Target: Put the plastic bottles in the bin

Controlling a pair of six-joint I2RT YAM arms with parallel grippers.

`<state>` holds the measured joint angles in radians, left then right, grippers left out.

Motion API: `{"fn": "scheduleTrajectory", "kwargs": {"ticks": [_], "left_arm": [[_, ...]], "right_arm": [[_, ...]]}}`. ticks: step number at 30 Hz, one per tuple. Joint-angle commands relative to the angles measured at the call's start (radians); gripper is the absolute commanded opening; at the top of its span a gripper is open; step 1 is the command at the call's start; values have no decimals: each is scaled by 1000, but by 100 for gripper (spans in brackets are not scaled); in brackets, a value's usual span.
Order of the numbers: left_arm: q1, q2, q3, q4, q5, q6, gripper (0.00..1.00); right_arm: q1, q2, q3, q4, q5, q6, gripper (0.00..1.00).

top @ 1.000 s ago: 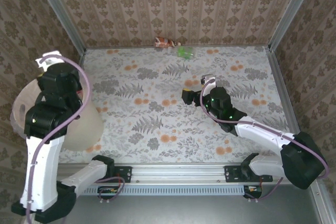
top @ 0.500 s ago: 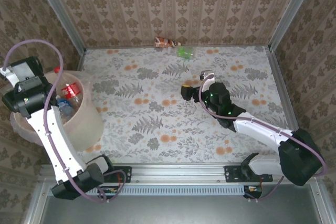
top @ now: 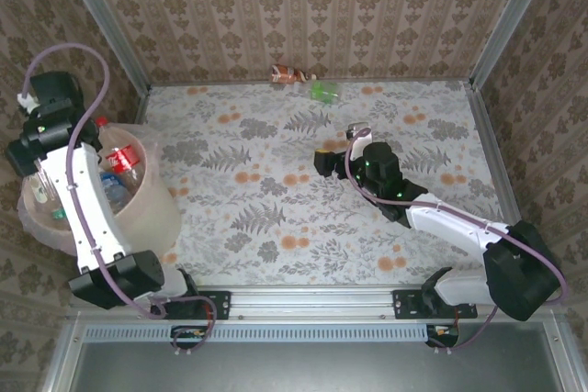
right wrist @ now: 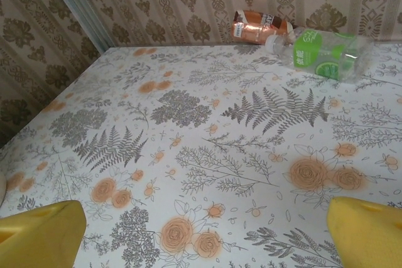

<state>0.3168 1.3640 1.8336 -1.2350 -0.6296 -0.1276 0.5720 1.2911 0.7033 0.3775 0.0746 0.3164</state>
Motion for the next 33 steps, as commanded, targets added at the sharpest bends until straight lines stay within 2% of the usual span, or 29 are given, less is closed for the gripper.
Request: {"fn": "scheduleTrajectory", "kwargs": {"ticks": [1,4,8,11,13,16,20,29,31,33], "left_arm": [[-105,-26,52,-58,31,-41,100],[-193,-39,31,-12,142,-54,100],[-219,-8,1,64,300,-56,100],[-210,53,0,72,202,-74,100],[-160,78,-18,82,166,-105,100],[-58,69,-65,97,190,-154,100],[6,6,-132,123,180,-176,99],[37,-38,-145,97,171,-182,98],[42,-50,-145,115,210,-187,96],[42,-55,-159,140,262,-190,90]], "right_arm": [[-3,-16,21,-20,-3,-8,100],[-3,-22,18,-20,3,-11,100],[-3,-23,19,-27,3,-16,100],[-4,-30,17,-35,5,-17,100],[-4,-40,9,-38,7,-19,100],[-4,-60,-9,-46,18,-27,100],[-4,-77,-28,-58,32,-34,100],[-4,-49,-9,-58,13,-45,100],[-4,-43,-6,-58,8,-47,100],[-4,-37,-5,-58,7,-49,100]]}}
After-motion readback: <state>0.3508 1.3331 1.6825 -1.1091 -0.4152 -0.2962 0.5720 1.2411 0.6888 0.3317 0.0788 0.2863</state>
